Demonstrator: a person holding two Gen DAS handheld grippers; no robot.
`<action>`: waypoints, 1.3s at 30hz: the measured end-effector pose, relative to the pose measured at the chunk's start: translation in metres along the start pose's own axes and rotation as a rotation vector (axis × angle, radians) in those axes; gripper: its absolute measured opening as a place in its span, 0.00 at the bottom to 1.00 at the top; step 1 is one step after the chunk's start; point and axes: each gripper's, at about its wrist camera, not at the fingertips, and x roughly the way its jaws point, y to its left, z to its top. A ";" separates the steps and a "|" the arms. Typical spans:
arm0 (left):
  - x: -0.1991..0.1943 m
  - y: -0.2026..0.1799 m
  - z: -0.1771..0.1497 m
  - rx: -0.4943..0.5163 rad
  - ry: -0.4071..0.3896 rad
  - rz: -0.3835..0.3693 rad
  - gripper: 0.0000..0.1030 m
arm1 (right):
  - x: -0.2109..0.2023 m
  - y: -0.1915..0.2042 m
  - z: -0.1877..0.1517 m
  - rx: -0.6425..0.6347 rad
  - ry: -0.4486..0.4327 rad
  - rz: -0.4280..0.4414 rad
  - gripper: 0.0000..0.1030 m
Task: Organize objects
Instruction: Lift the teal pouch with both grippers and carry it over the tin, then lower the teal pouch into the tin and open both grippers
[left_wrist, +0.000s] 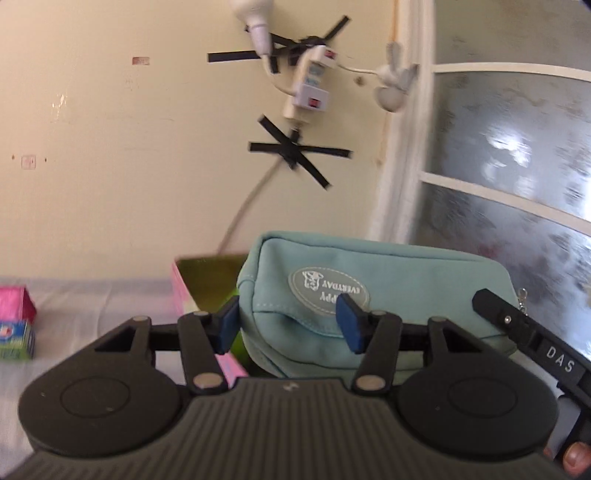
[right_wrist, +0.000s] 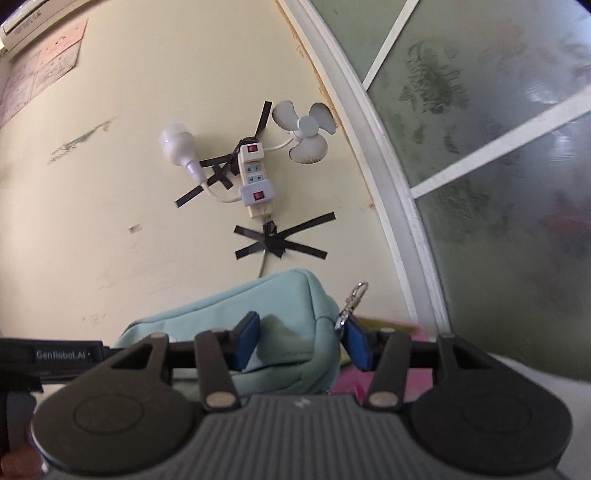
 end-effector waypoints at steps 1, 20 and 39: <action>0.014 0.003 0.004 -0.008 0.007 0.023 0.56 | 0.018 -0.001 0.000 -0.005 0.009 -0.006 0.46; 0.094 0.005 -0.001 0.046 0.043 0.150 0.62 | 0.121 -0.013 -0.034 -0.080 0.155 -0.129 0.86; 0.091 0.008 -0.008 0.084 0.037 0.180 0.79 | 0.113 -0.008 -0.033 -0.126 0.086 -0.152 0.95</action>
